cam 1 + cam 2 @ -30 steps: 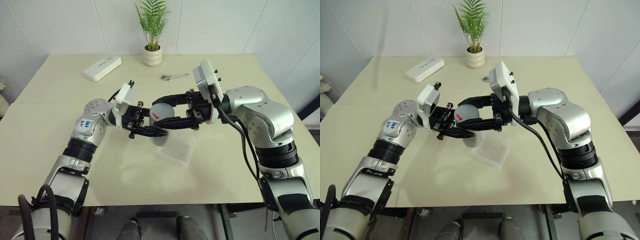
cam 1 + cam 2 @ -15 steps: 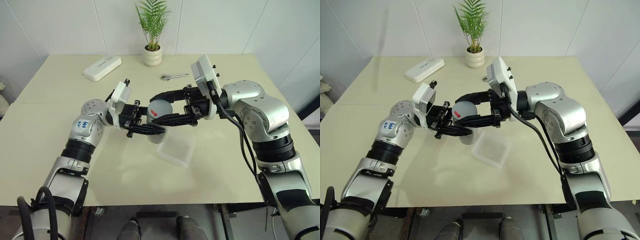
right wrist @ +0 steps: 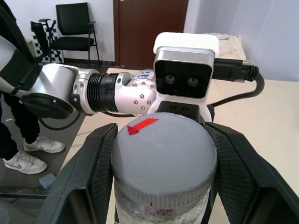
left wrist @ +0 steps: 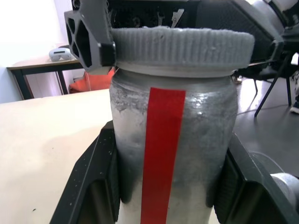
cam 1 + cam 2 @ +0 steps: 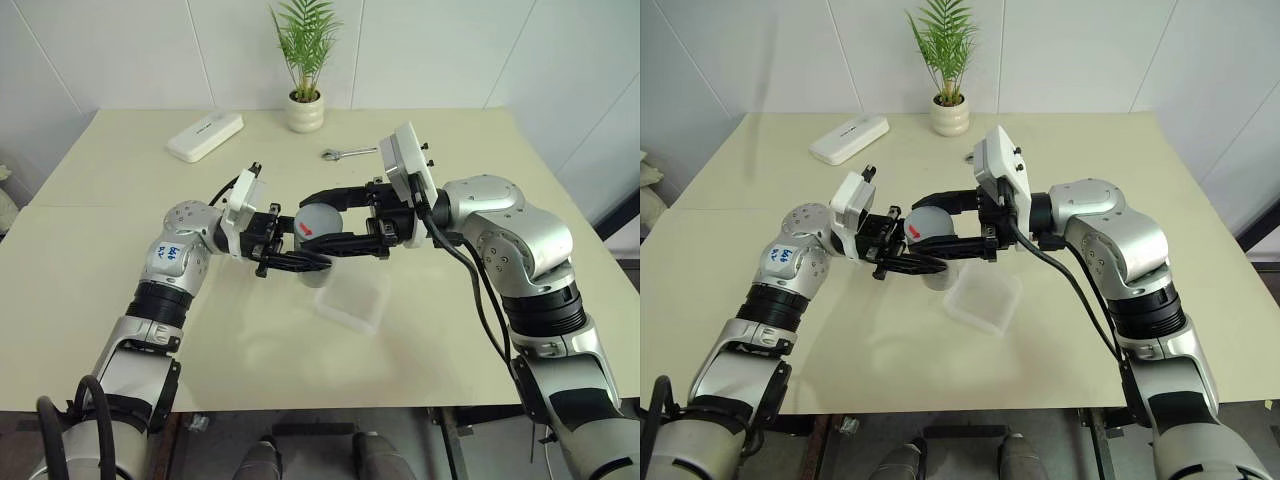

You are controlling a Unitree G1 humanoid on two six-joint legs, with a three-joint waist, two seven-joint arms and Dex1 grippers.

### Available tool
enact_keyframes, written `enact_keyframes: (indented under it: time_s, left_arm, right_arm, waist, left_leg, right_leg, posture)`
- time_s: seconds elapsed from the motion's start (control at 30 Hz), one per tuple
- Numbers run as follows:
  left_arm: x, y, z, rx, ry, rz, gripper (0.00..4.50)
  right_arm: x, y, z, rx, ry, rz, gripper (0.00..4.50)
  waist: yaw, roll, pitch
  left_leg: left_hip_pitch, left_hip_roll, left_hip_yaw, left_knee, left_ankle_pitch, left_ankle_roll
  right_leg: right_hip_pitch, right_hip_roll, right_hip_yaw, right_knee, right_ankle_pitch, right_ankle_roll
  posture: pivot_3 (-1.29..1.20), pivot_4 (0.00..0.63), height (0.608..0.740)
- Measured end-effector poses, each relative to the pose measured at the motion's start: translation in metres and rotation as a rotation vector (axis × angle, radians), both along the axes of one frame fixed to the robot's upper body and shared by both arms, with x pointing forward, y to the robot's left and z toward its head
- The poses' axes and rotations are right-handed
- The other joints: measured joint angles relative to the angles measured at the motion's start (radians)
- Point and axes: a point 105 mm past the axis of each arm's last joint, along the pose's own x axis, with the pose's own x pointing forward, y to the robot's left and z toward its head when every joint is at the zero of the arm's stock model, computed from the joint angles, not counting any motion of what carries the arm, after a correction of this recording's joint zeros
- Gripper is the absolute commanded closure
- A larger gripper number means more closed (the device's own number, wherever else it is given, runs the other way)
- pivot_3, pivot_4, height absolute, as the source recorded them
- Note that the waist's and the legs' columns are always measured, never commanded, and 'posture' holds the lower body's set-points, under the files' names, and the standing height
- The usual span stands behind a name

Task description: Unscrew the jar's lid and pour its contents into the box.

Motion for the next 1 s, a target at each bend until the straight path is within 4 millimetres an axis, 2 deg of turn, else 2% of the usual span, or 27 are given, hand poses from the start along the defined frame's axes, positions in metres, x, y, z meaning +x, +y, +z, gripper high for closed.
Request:
enact_keyframes:
  time_s: [0.2,1.0]
  left_arm:
    - [0.0001,-0.0014,-0.0008,0.025,-0.037,0.001,2.52]
    - [0.0017,0.0001,-0.0049,0.034,0.036,0.012,2.52]
  right_arm:
    - [-0.0007,0.0016,-0.0013,0.004,0.004,-0.009,1.95]
    - [0.0070,0.0011,0.0002,-0.003,0.035,-0.021,1.95]
  waist:
    - [0.000,0.000,0.000]
    - [-0.001,0.000,0.000]
  left_leg:
    - [0.000,0.000,0.000,0.000,0.000,0.000]
    - [0.000,0.000,0.000,0.000,0.000,0.000]
  right_leg:
    - [0.000,0.000,0.000,0.000,0.000,0.000]
    - [0.000,0.000,0.000,0.000,0.000,0.000]
  posture:
    - [0.00,0.150,0.740]
    - [0.00,0.150,0.740]
